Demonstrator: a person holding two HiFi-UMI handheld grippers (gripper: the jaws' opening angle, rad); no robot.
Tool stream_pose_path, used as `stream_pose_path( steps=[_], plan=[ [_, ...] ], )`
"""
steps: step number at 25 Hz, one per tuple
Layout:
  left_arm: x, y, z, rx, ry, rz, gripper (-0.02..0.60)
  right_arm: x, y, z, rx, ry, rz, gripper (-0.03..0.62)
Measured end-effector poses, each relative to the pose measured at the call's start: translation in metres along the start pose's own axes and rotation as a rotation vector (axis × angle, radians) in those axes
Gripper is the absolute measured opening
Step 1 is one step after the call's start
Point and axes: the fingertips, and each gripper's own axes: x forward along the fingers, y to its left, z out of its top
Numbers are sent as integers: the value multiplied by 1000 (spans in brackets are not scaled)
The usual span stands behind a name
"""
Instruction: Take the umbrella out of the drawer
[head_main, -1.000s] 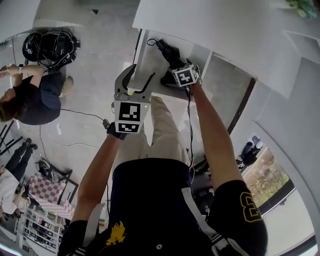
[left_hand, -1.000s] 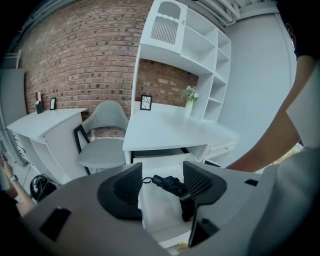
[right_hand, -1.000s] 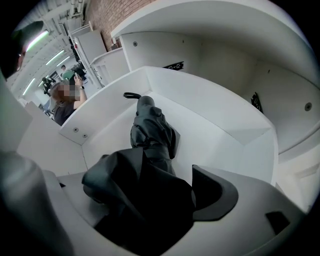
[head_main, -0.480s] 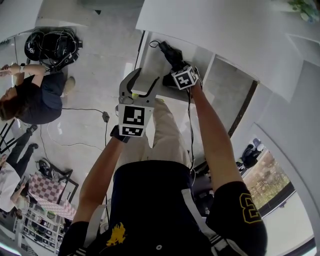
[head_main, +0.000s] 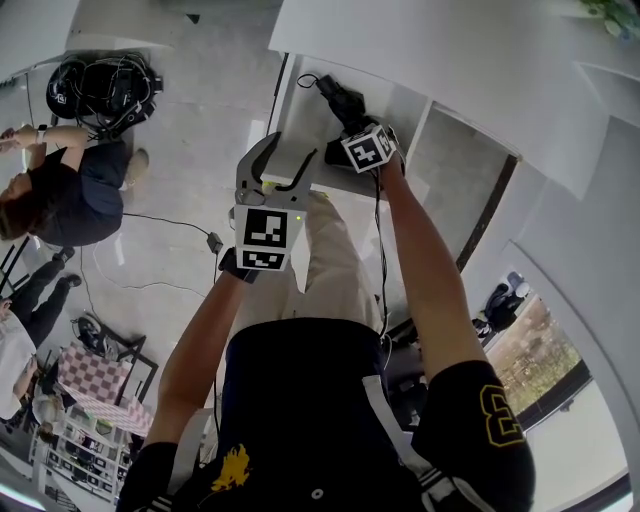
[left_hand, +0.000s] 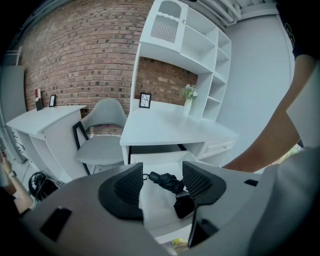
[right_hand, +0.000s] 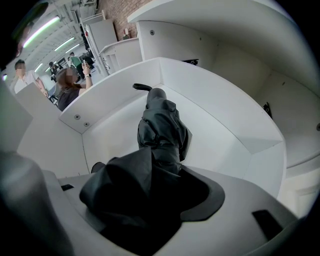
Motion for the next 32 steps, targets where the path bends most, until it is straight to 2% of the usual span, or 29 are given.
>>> stream_pose_path(
  steps=[13,32],
  plan=[
    [-1,-5,-10,-3,12,-1,257,0,-1,2,-2,-2,20,259],
    [-22,0,6,7,-10,34,253,-18,1,5,22,-4,26,258]
  ],
)
